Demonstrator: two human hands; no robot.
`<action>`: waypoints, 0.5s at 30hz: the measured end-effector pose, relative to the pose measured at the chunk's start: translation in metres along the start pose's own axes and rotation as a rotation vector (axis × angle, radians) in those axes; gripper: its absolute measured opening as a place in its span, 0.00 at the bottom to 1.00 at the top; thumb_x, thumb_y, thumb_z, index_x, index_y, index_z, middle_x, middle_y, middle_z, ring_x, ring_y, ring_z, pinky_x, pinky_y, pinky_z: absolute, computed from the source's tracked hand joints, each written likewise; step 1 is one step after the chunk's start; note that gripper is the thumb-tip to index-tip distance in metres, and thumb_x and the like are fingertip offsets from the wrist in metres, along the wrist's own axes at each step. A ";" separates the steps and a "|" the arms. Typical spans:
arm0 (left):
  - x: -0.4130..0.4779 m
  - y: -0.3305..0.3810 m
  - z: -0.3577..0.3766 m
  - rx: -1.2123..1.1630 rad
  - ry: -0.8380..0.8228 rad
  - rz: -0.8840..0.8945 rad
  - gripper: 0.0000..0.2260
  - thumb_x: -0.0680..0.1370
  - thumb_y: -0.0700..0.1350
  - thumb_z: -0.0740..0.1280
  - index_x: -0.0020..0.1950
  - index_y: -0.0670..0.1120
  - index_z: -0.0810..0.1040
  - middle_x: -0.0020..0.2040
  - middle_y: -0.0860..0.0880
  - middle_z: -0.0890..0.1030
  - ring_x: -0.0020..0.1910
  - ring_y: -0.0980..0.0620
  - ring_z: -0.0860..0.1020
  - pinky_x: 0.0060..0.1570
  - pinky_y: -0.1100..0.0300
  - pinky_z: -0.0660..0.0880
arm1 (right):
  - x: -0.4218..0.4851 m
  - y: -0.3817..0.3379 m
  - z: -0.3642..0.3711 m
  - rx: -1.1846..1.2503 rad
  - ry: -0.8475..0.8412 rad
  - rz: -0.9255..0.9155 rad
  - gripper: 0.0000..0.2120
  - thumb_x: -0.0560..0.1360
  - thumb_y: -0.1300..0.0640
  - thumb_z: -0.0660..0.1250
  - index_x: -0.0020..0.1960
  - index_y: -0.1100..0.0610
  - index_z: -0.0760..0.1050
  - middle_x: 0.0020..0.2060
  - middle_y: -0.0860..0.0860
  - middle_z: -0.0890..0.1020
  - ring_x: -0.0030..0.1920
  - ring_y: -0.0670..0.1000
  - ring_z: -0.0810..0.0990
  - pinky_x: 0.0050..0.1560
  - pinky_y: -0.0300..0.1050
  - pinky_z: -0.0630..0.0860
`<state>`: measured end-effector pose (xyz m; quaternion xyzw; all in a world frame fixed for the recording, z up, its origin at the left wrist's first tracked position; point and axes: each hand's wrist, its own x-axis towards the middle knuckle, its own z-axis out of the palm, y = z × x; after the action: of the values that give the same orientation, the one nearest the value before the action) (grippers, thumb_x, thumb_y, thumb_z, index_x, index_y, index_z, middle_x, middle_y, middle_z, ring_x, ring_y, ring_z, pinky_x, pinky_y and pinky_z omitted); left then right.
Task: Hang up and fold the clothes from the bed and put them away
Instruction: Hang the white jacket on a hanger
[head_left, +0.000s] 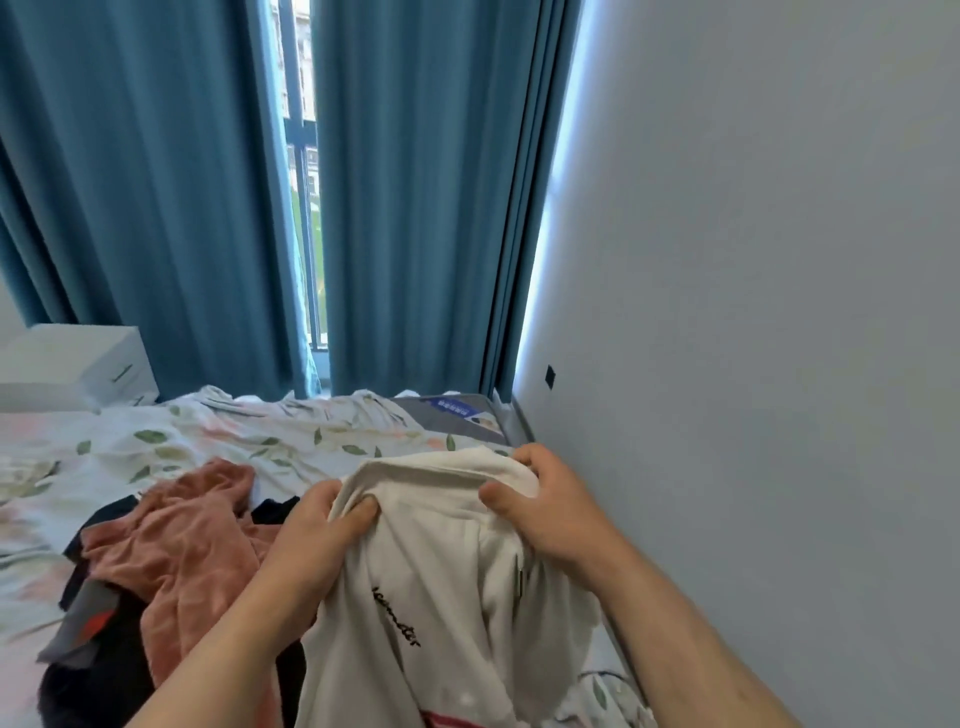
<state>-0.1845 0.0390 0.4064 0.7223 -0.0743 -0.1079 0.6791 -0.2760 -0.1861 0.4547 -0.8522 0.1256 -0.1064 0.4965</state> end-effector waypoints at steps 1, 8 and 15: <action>-0.006 0.016 -0.008 0.006 0.001 0.016 0.07 0.76 0.50 0.70 0.51 0.50 0.81 0.46 0.50 0.85 0.50 0.46 0.82 0.51 0.48 0.77 | -0.006 -0.020 -0.010 0.006 -0.052 0.011 0.19 0.64 0.44 0.76 0.50 0.47 0.74 0.44 0.44 0.82 0.41 0.43 0.79 0.43 0.40 0.73; -0.042 0.107 -0.059 0.221 0.040 0.216 0.12 0.79 0.44 0.65 0.36 0.45 0.77 0.32 0.52 0.79 0.36 0.50 0.75 0.40 0.55 0.69 | -0.043 -0.135 -0.045 0.028 -0.112 -0.072 0.16 0.71 0.46 0.68 0.47 0.58 0.81 0.37 0.48 0.81 0.39 0.49 0.77 0.44 0.47 0.72; -0.091 0.154 -0.099 0.660 0.100 0.271 0.23 0.80 0.57 0.59 0.26 0.50 0.68 0.25 0.55 0.73 0.30 0.54 0.72 0.32 0.58 0.65 | -0.075 -0.208 -0.025 0.077 -0.044 -0.275 0.19 0.79 0.47 0.66 0.40 0.63 0.76 0.32 0.50 0.74 0.33 0.49 0.70 0.38 0.45 0.68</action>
<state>-0.2405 0.1473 0.5702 0.8907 -0.1667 0.0483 0.4202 -0.3324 -0.0837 0.6445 -0.8438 -0.0072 -0.1595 0.5123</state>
